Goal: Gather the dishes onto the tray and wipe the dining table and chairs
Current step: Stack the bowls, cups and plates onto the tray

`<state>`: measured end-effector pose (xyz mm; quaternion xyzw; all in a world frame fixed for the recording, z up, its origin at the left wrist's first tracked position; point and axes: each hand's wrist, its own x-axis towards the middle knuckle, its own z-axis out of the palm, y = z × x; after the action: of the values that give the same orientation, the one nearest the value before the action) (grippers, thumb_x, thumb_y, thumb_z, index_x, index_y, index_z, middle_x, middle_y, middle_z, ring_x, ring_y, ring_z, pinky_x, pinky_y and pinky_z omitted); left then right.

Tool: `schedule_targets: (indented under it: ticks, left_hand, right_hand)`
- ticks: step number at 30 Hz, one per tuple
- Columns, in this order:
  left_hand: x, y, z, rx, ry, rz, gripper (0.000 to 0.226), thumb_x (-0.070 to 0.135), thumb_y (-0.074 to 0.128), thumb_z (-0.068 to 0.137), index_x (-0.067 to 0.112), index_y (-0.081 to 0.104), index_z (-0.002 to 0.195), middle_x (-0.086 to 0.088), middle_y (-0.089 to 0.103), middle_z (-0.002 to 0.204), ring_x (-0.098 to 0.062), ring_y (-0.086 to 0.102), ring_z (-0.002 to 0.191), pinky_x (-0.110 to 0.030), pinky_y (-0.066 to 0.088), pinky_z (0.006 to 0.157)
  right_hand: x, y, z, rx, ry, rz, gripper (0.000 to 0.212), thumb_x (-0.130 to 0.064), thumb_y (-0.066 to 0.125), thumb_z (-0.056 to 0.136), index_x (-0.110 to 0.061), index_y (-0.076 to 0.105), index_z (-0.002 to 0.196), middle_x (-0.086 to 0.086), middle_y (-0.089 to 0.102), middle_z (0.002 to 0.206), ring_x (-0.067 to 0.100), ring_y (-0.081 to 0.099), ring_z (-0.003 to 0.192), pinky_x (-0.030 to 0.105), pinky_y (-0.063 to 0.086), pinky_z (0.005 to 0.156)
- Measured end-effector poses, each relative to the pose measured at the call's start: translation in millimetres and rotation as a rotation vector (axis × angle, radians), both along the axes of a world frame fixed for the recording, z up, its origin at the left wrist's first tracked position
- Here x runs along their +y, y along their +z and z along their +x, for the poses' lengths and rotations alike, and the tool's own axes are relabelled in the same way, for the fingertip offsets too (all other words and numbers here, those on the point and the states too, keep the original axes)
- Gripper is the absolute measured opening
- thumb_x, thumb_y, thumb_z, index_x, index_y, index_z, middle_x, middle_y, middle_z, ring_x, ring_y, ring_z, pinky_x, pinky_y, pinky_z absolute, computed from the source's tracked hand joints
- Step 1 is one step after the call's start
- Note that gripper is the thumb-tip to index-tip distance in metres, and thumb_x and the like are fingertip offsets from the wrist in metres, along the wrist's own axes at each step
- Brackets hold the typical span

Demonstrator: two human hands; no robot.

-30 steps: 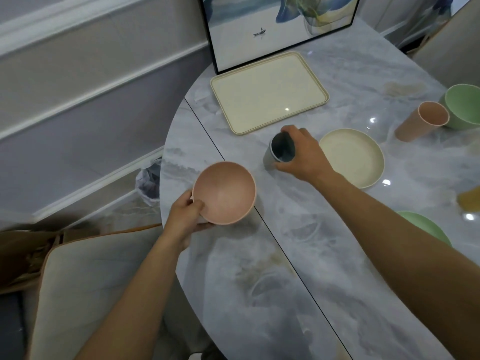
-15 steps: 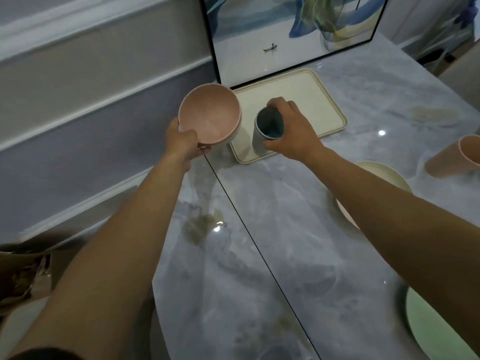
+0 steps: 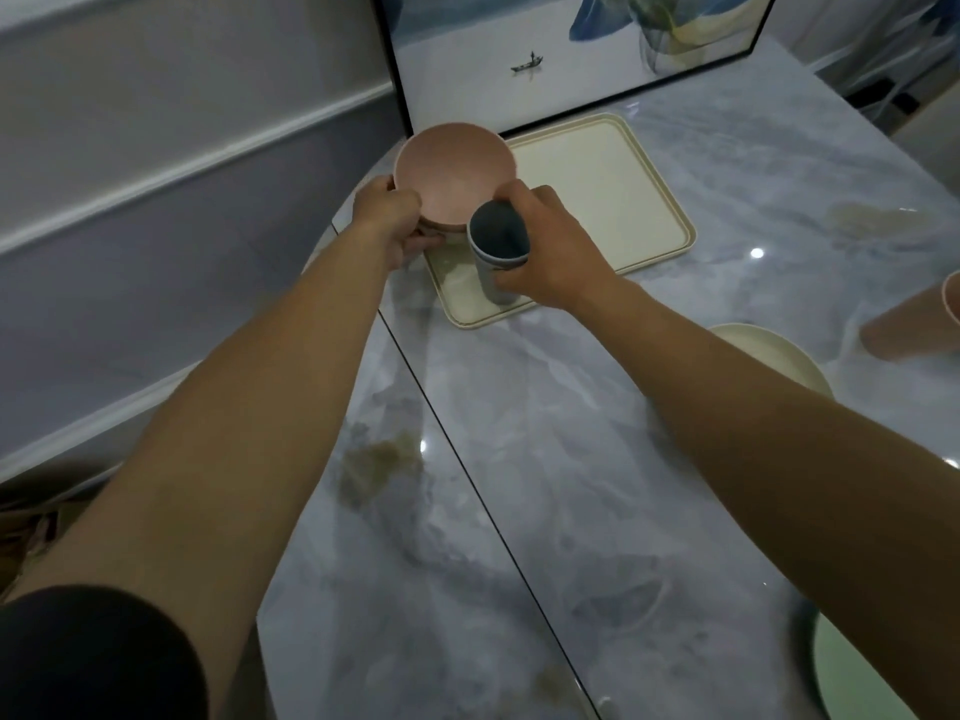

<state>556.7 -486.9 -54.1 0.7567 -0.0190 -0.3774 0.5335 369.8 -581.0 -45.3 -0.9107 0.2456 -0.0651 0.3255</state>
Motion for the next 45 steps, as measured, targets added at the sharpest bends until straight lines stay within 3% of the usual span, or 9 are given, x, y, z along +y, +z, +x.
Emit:
schedule_targets:
  ticks: [9, 11, 14, 18, 25, 28, 33, 40, 45]
  left_hand:
    - [-5.5, 6.9, -12.8, 0.070, -0.034, -0.068, 0.042, 0.019, 0.054, 0.107, 0.014, 0.049, 0.148, -0.014, 0.065, 0.128, -0.024, 0.074, 0.094, -0.032, 0.064, 0.067]
    - [3.6, 15.0, -20.7, 0.090, -0.020, -0.070, 0.023, 0.026, 0.057, 0.105, 0.016, 0.064, 0.125, -0.013, 0.071, 0.116, -0.022, 0.072, 0.093, -0.034, 0.065, 0.072]
    - [25.0, 20.9, -37.7, 0.083, 0.052, -0.080, 0.017, 0.029, 0.051, 0.107, 0.020, 0.060, 0.097, -0.009, 0.065, 0.101, -0.023, 0.068, 0.095, -0.038, 0.062, 0.091]
    - [55.6, 22.8, -100.7, -0.068, -0.024, -0.013, 0.036, 0.043, 0.046, 0.106, 0.023, 0.056, 0.134, -0.009, 0.063, 0.122, -0.025, 0.067, 0.106, -0.043, 0.062, 0.090]
    - [125.5, 10.5, -176.3, -0.161, -0.027, 0.023, 0.027, 0.033, 0.046, 0.105, 0.020, 0.063, 0.122, -0.006, 0.066, 0.113, -0.025, 0.066, 0.105, -0.037, 0.057, 0.081]
    - [124.3, 4.3, -236.3, -0.122, -0.158, -0.012, 0.023, 0.030, 0.046, 0.108, 0.020, 0.064, 0.118, -0.003, 0.065, 0.106, -0.021, 0.066, 0.097, -0.037, 0.056, 0.080]
    - [114.2, 9.2, -345.9, -0.009, -0.386, -0.023, 0.024, 0.034, 0.044, 0.110, 0.024, 0.064, 0.118, -0.002, 0.065, 0.108, -0.019, 0.065, 0.097, -0.040, 0.058, 0.082]
    - [98.3, 11.7, -441.4, 0.249, -0.537, 0.072, 0.046, 0.052, 0.044, 0.107, 0.018, 0.060, 0.135, -0.011, 0.060, 0.124, -0.028, 0.063, 0.113, -0.052, 0.061, 0.093]
    - [91.7, 13.3, -487.3, 0.314, -0.606, 0.096, 0.060, 0.059, 0.040, 0.107, 0.020, 0.051, 0.150, -0.010, 0.054, 0.142, -0.027, 0.059, 0.122, -0.055, 0.057, 0.098]
  right_hand:
    - [8.0, 2.7, -37.1, -0.064, -0.036, 0.170, 0.093, -0.024, 0.086, 0.080, -0.032, 0.032, 0.155, 0.006, 0.031, 0.157, 0.023, 0.045, 0.135, 0.024, 0.042, 0.100]
    - [8.8, 7.7, -57.4, -0.097, -0.081, 0.213, 0.090, -0.029, 0.083, 0.083, -0.036, 0.030, 0.156, 0.001, 0.031, 0.159, 0.020, 0.044, 0.136, 0.030, 0.046, 0.103]
    - [13.4, 7.1, -96.0, -0.156, -0.198, 0.301, 0.081, -0.035, 0.076, 0.091, -0.039, 0.029, 0.157, -0.005, 0.037, 0.158, 0.015, 0.046, 0.133, 0.030, 0.048, 0.103]
    - [32.2, 19.5, -207.2, -0.174, -0.423, 0.489, 0.070, -0.039, 0.068, 0.098, -0.047, 0.030, 0.156, -0.005, 0.044, 0.151, 0.017, 0.049, 0.133, 0.033, 0.044, 0.107]
    - [51.8, 9.8, -290.6, -0.218, -0.712, 0.587, 0.054, -0.051, 0.062, 0.096, -0.037, 0.051, 0.147, -0.001, 0.053, 0.141, 0.017, 0.056, 0.128, 0.035, 0.044, 0.109]
    - [53.3, 7.3, -322.1, -0.209, -0.839, 0.539, 0.054, -0.064, 0.054, 0.093, -0.040, 0.055, 0.141, -0.009, 0.051, 0.143, 0.011, 0.052, 0.130, 0.045, 0.041, 0.116]
    - [67.5, 18.5, -415.0, -0.231, -1.077, 0.585, 0.099, -0.094, 0.040, 0.070, -0.034, 0.053, 0.148, -0.004, 0.048, 0.155, 0.016, 0.043, 0.143, 0.046, 0.028, 0.124]
    - [85.1, 25.2, -517.0, -0.216, -1.248, 0.659, 0.126, -0.109, 0.019, 0.053, -0.030, 0.056, 0.144, 0.007, 0.051, 0.148, 0.025, 0.046, 0.135, 0.050, 0.031, 0.120]
    - [83.9, 15.2, -561.1, -0.233, -1.334, 0.869, 0.091, -0.081, 0.011, 0.095, -0.020, 0.050, 0.151, 0.014, 0.046, 0.152, 0.030, 0.041, 0.140, 0.051, 0.028, 0.119]
